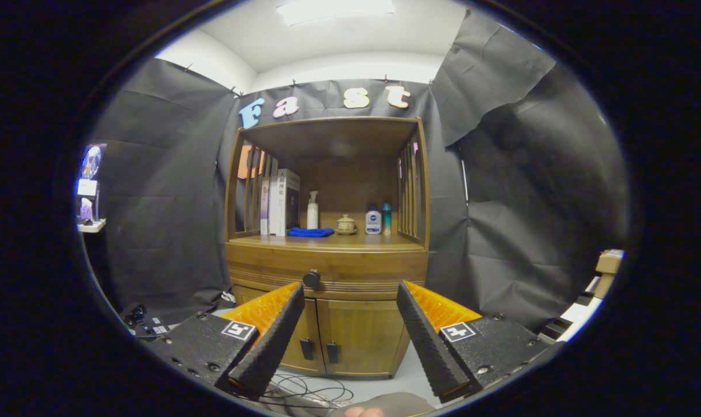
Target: Pull open the drawer, take out the items inside it, and place them on the countertop above the cabinet.
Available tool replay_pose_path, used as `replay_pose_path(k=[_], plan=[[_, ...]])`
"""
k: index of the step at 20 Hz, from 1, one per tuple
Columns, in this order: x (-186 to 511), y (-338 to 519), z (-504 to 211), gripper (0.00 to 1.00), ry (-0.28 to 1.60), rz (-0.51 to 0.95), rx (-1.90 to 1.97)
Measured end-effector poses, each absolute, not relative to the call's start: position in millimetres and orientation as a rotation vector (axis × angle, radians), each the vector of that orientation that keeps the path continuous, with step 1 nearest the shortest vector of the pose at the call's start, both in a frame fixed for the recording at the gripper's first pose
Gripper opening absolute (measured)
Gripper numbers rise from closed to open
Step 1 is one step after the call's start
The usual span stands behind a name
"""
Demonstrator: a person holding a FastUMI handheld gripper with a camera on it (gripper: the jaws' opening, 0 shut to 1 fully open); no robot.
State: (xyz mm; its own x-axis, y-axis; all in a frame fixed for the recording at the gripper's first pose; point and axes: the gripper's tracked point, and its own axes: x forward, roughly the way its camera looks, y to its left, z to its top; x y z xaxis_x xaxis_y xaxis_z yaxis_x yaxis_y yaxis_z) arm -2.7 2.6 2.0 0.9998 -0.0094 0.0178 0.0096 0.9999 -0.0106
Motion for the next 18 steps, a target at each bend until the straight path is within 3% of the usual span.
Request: replay_pose_path(k=[8, 18], plan=[[19.6, 1.2, 4.9, 1.0, 0.005, -0.027, -0.003], [165.3, 62.0, -19.4, 1.0, 0.077, 0.007, -0.068]])
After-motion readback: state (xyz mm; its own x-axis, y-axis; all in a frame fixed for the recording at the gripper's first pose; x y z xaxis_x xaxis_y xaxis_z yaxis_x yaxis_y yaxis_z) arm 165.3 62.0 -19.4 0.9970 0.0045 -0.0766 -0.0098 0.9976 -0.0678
